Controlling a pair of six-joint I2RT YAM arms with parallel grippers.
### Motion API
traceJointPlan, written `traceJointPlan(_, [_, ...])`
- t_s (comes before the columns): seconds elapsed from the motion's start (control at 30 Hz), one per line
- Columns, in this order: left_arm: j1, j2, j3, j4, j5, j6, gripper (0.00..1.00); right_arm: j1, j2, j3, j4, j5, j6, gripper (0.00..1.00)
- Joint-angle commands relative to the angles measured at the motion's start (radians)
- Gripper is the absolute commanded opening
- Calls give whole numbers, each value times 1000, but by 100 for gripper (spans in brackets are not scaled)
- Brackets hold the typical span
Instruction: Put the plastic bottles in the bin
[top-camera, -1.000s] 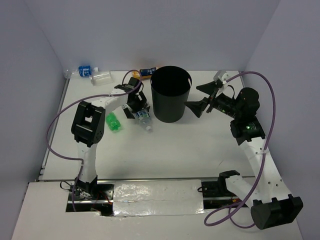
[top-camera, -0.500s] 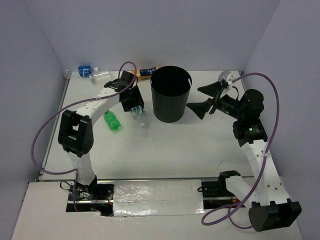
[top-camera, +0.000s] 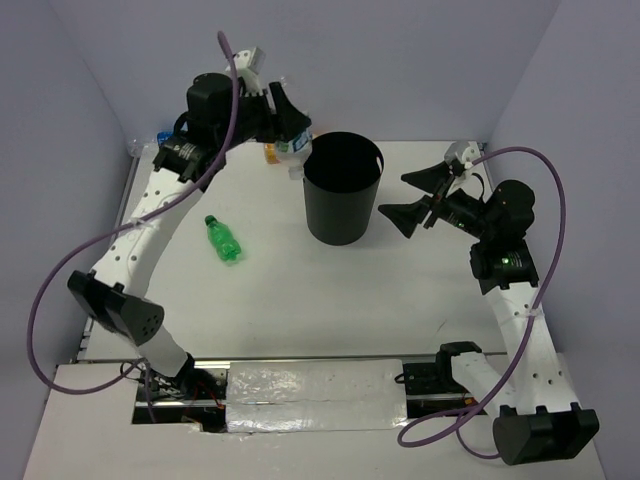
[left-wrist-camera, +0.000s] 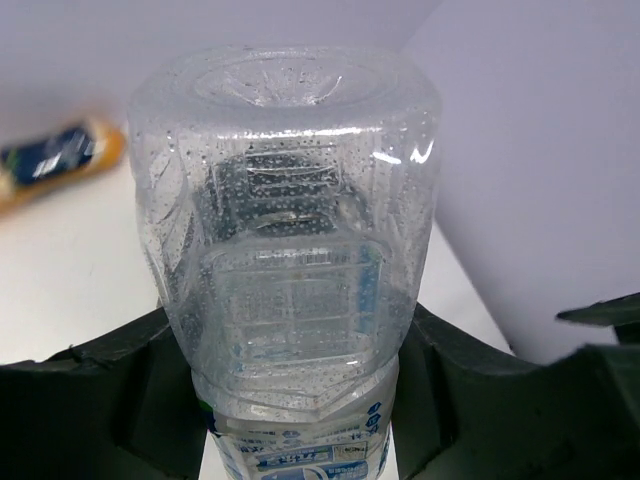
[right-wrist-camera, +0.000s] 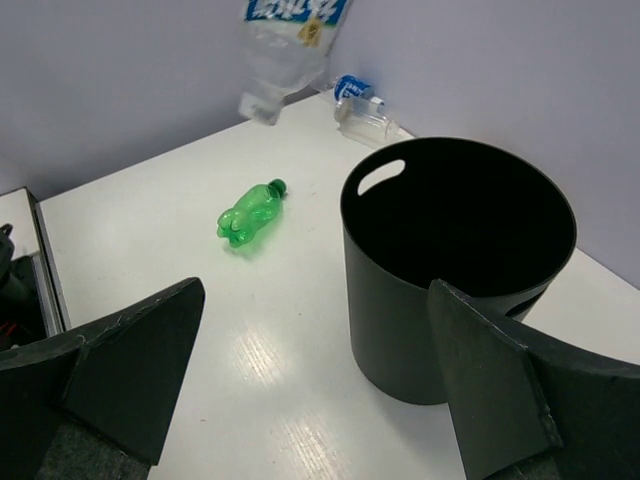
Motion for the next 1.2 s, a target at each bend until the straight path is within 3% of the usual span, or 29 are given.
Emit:
traceJointPlan(0.0, [-42, 135, 109, 153, 54, 79, 0, -26, -31, -3, 46, -17, 12, 100])
traceJointPlan(0.17, [-82, 235, 157, 360, -22, 111, 5, -52, -32, -5, 49, -37, 23, 99])
traceJointPlan(0.3, [-118, 309, 177, 402, -120, 163, 26, -52, -29, -9, 54, -43, 29, 100])
traceJointPlan(0.33, [-122, 318, 176, 405, -128, 170, 35, -52, -29, -6, 54, -44, 27, 99])
traceJointPlan(0.37, [-127, 329, 173, 403, -142, 186, 55, -52, -29, -6, 51, -44, 26, 100])
traceJointPlan(0.43, [-138, 336, 162, 397, -171, 205, 74, -81, -26, -6, 55, -46, 27, 100])
traceJointPlan(0.47, [-138, 332, 156, 397, -171, 212, 97, -81, -26, -8, 58, -46, 29, 100])
traceJointPlan(0.8, [-138, 251, 131, 382, -144, 231, 99, -84, -9, -12, 71, -44, 30, 100])
traceJointPlan(0.9, [-118, 188, 84, 383, -255, 171, 99, -92, -9, -12, 68, -47, 27, 100])
traceJointPlan(0.97, [-69, 131, 30, 420, -286, 19, 99, -93, -9, -14, 66, -46, 26, 100])
traceJointPlan(1.1, [126, 111, -134, 480, -176, -315, 99, -97, 3, -14, 81, -49, 41, 100])
traceJointPlan(1.17, [166, 138, -172, 488, -167, -471, 99, -97, 4, -17, 88, -51, 44, 100])
